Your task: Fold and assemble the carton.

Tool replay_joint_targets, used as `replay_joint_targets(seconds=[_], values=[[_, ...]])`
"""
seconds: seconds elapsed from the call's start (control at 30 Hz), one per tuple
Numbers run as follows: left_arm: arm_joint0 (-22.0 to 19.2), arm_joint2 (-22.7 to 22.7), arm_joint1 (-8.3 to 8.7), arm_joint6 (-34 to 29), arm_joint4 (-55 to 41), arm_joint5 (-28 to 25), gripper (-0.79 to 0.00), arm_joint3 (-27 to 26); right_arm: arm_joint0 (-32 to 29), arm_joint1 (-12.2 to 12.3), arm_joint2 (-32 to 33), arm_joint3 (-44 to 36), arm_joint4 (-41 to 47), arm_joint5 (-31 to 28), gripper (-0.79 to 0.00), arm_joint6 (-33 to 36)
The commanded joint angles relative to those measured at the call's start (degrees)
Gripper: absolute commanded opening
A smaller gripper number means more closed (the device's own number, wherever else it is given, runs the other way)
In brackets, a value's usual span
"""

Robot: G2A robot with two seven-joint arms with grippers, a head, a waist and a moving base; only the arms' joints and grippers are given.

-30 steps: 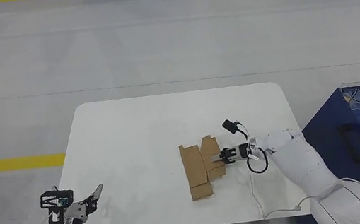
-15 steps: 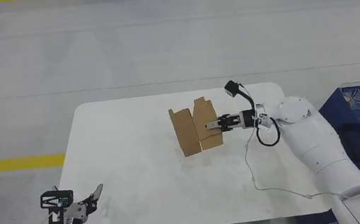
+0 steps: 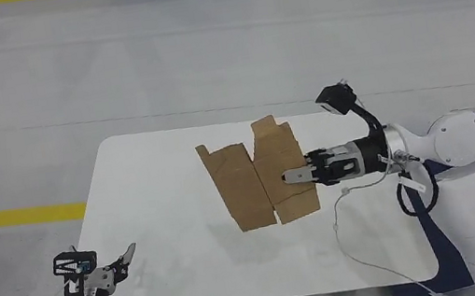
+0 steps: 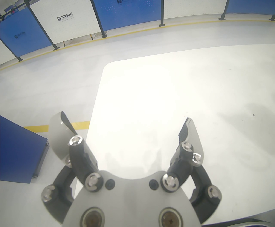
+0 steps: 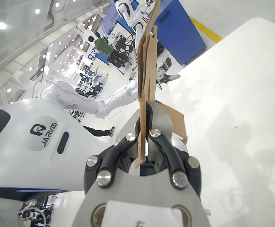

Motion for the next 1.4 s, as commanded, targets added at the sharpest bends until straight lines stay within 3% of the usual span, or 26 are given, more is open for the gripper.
replay_joint_targets(seconds=[0.0,0.2,1.17,1.37], values=[[0.0,0.0,0.00,0.0,0.0,0.0,0.000,0.0,-1.7,0.2,1.4,-2.2,1.5,0.5,-0.785,-2.4],[0.0,0.0,0.00,0.0,0.0,0.0,0.000,0.0,-6.8,0.7,5.9,-5.4,6.7,0.9,-0.785,-6.6],[0.0,0.0,0.00,0.0,0.0,0.0,0.000,0.0,-7.4,0.6,5.6,-5.7,7.1,1.1,-0.785,-7.7],[0.0,0.0,0.00,0.0,0.0,0.0,0.000,0.0,-7.7,0.6,5.1,-1.2,19.7,3.6,-0.785,-4.3]])
